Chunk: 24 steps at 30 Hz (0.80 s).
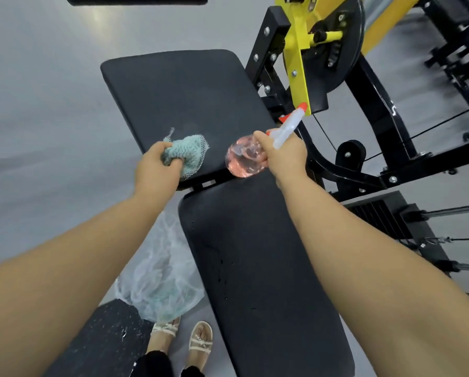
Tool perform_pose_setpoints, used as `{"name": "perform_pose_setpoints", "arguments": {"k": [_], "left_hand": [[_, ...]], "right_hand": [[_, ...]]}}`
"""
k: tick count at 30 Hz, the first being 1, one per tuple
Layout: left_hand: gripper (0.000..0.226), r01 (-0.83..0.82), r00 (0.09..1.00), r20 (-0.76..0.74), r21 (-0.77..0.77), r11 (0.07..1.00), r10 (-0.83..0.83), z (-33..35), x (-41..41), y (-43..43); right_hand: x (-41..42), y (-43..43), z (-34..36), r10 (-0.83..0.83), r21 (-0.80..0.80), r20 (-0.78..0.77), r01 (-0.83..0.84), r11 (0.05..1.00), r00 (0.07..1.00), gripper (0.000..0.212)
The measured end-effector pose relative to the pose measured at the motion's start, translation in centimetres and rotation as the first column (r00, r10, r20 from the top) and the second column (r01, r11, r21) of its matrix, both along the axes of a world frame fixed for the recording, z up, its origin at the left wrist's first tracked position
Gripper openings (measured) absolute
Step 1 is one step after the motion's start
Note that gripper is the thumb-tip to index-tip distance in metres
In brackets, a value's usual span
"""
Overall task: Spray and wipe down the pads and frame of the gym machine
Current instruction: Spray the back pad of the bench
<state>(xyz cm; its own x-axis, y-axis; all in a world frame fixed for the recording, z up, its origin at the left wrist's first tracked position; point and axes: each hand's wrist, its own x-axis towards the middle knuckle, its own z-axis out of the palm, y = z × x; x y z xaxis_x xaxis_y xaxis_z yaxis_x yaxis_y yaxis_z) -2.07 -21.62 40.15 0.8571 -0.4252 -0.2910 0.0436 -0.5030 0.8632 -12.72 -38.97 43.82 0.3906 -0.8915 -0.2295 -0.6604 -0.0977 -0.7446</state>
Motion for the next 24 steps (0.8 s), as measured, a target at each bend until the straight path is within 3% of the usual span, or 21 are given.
{"name": "perform_pose_setpoints", "arguments": {"k": [6,12,17,20,22,24], "left_hand": [[0.028,0.035,0.999,-0.031,0.036,0.999,-0.034,0.0,0.4,2.9],[0.027,0.067,0.996,-0.069,0.060,0.996,-0.063,-0.3,0.1,3.9],[0.024,0.084,0.989,-0.120,0.017,0.996,-0.081,-0.7,-0.5,3.8],[0.024,0.121,0.986,-0.116,0.024,0.992,-0.117,-0.3,-1.2,3.6],[0.026,0.126,0.986,-0.115,0.025,0.992,-0.122,0.3,-2.1,3.5],[0.030,0.166,0.978,-0.128,-0.012,0.986,-0.166,1.2,-3.5,3.6]], "right_hand": [[5.2,-1.3,-1.6,0.056,-0.043,-0.028,-0.057,0.997,0.998,0.019],[6.0,-1.4,-2.2,0.168,-0.026,-0.256,-0.180,0.983,0.952,0.055],[5.4,-1.0,-2.9,0.150,0.020,-0.209,-0.149,0.989,0.966,0.066],[3.9,1.1,-3.1,-0.009,0.035,-0.059,0.011,0.999,0.998,0.056],[1.7,4.1,-3.3,-0.158,0.140,0.063,0.148,0.979,0.985,0.029],[-0.8,7.8,-2.9,-0.251,0.529,0.077,0.174,0.830,0.965,0.030]]}}
